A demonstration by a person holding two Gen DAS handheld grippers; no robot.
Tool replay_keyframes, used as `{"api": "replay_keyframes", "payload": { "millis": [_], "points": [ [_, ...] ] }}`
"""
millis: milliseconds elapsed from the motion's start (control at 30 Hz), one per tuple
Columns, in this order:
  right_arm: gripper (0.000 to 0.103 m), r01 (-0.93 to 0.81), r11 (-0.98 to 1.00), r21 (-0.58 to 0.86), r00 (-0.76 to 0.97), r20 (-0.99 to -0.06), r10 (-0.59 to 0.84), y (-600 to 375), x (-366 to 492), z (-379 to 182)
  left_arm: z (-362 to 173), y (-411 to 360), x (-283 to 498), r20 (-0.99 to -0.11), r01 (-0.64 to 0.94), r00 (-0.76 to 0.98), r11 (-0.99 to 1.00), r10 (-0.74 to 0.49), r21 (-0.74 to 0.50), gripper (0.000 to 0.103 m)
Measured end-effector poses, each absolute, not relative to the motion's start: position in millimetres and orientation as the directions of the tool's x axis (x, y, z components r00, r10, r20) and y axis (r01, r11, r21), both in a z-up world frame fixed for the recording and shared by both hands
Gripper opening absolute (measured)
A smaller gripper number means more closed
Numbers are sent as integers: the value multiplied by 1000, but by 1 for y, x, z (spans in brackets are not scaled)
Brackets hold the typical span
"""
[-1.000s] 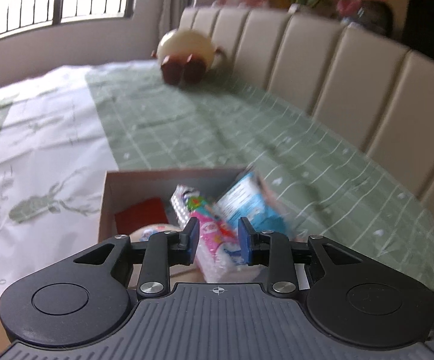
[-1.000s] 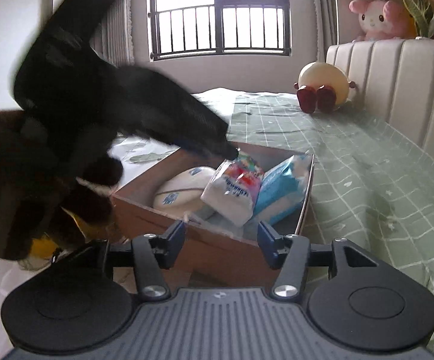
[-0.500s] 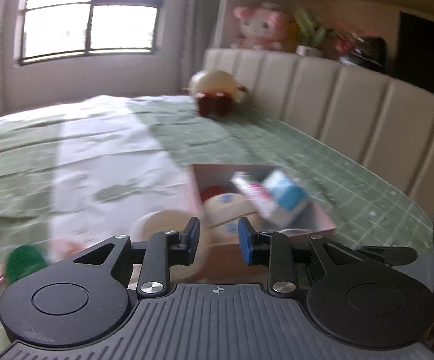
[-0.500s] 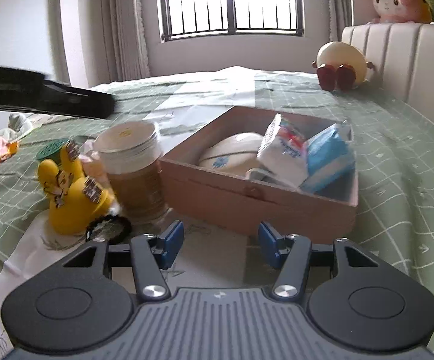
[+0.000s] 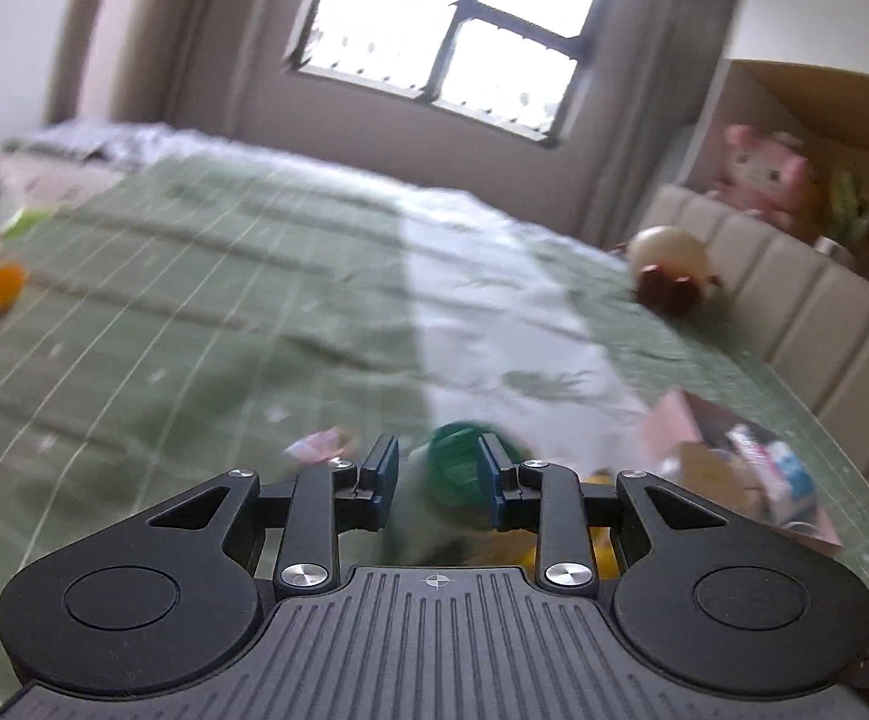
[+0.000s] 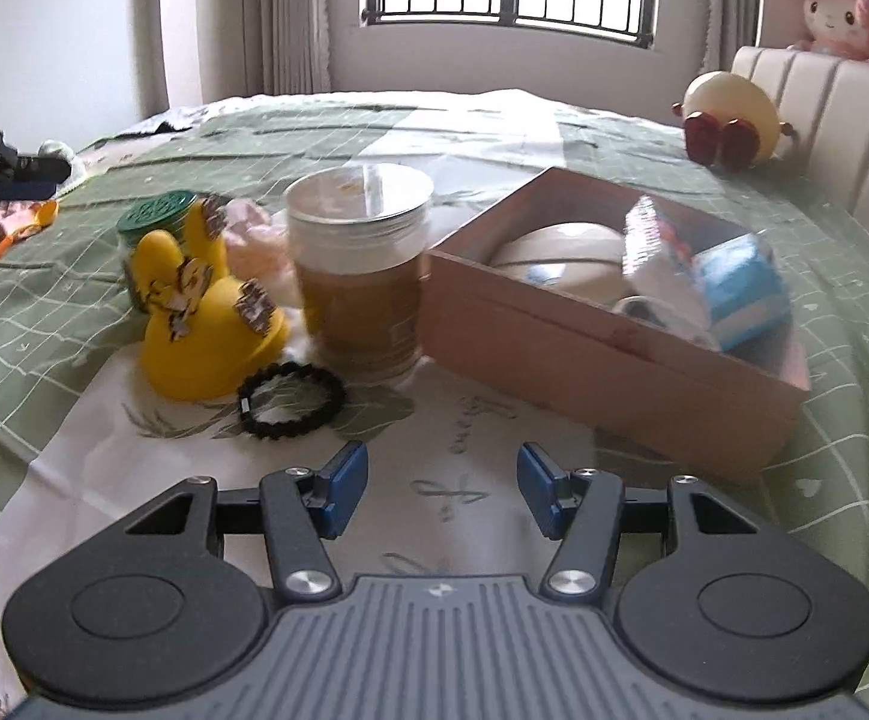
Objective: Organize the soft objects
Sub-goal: 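Grasp the orange wrapped candy bag with the left gripper while the right grasps the pink pouch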
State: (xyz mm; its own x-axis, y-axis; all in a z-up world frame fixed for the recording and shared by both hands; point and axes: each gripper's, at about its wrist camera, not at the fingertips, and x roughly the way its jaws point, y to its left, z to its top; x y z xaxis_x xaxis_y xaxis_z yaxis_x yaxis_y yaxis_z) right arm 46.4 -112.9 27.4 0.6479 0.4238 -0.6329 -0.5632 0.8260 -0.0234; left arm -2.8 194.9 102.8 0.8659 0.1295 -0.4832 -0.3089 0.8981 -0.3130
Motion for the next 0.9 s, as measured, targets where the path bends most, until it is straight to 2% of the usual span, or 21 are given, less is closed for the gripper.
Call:
{"api": "replay_keyframes", "payload": {
  "millis": [133,300,367,433,533,633,733,800,900],
  "points": [
    [55,-595,802,-47,633,-642,432,-96,38,27,83,219,-4,-509,-319,853,889,117,-330,32],
    [55,-635,766,-103,629,-645,435,-76,29,29,58,263,22,-531,-325,847,807,18,-492,31],
    [55,-642,759,-105,620,-654,434,-69,26,27,47,278,42,-579,-373,816,757,-8,-536,31],
    [55,-655,747,-117,613,-661,433,-63,23,25,39,284,62,-627,-426,779,738,5,-523,31],
    [55,-672,727,-140,610,-661,437,-59,18,25,33,277,87,-686,-460,726,779,54,-426,31],
    [55,-678,722,-139,606,-661,442,-61,18,30,28,270,101,-716,-468,694,806,81,-362,31],
    [55,-670,727,-151,658,-574,487,-63,18,63,25,268,107,-718,-437,692,834,72,-338,22],
    [55,-679,716,-161,679,-509,529,-58,22,97,25,269,103,-709,-404,703,853,59,-330,22],
    [55,-723,682,-108,624,-525,579,-32,49,145,26,271,90,-696,-377,716,869,54,-320,21]
  ]
}}
